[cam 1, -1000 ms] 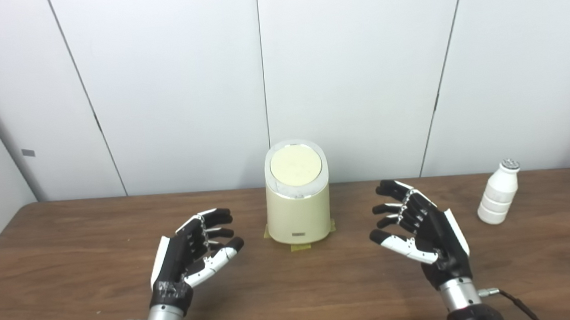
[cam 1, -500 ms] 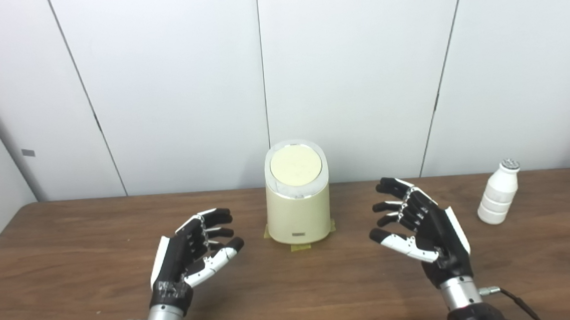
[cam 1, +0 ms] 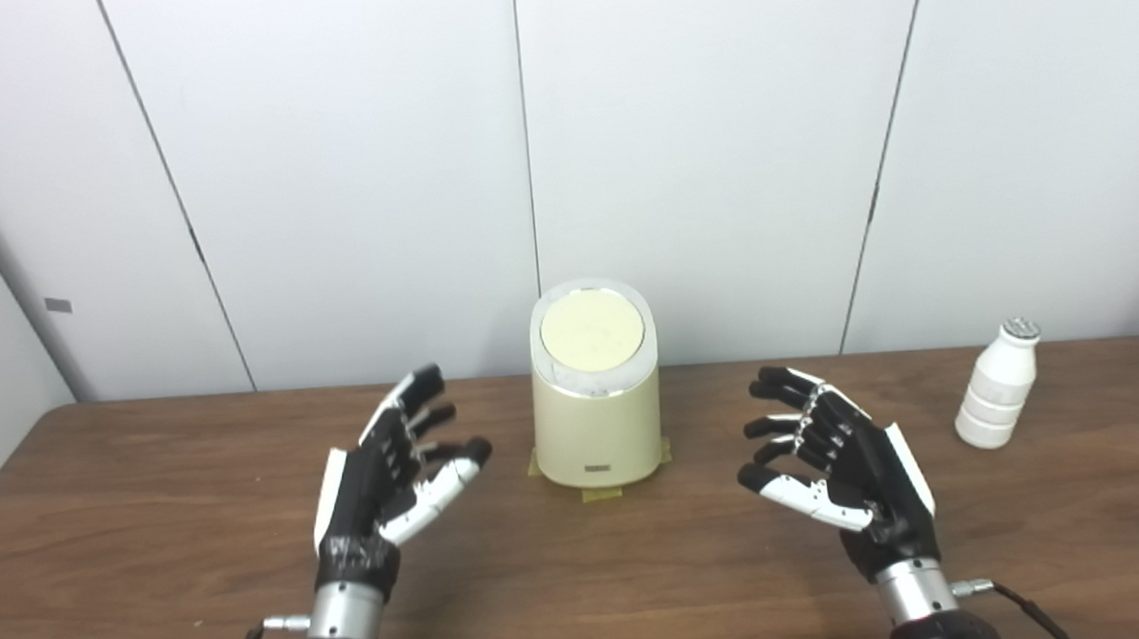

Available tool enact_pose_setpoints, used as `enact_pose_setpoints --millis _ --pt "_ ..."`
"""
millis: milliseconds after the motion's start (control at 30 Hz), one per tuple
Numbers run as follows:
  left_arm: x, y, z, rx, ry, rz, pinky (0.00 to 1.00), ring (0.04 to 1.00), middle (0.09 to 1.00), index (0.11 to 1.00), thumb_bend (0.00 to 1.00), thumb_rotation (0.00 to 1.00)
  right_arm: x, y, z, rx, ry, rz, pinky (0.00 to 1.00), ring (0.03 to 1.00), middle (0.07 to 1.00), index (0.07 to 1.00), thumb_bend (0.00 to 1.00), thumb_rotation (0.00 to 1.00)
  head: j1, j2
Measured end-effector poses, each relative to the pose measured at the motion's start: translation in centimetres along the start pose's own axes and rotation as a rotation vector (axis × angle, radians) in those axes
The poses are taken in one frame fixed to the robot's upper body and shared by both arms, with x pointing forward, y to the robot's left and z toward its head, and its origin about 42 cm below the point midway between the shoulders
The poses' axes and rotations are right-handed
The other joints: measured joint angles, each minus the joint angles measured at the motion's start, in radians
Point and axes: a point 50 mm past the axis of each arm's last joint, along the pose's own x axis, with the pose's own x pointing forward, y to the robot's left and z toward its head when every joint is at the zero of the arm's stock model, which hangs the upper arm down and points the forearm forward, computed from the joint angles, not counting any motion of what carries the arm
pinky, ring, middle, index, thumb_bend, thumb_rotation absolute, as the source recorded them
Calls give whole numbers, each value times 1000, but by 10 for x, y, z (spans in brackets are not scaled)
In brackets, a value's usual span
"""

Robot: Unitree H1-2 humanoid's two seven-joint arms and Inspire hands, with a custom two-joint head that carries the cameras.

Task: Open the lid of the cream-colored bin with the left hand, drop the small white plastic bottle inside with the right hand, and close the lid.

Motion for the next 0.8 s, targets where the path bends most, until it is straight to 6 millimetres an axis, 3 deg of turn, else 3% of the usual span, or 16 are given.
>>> enact_pose_setpoints --millis 100,267,533,800 --pt "27 -1 21 53 -36 1 974 986 994 998 794 404 1 1 0 1 -4 1 458 604 740 723 738 228 -2 -6" --pt "64 -11 51 107 -60 -13 971 1000 1000 1000 868 381 5 2 0 2 -17 3 460 604 735 722 742 242 -2 -11" --pt "96 -16 51 180 12 -75 945 1000 1000 1000 933 362 5 3 0 -1 -18 0 467 613 734 726 741 259 -6 -17" --pt "122 -28 56 357 0 -84 997 1000 1000 1000 952 398 5 6 0 3 -18 -8 463 612 732 726 734 252 -14 -17"
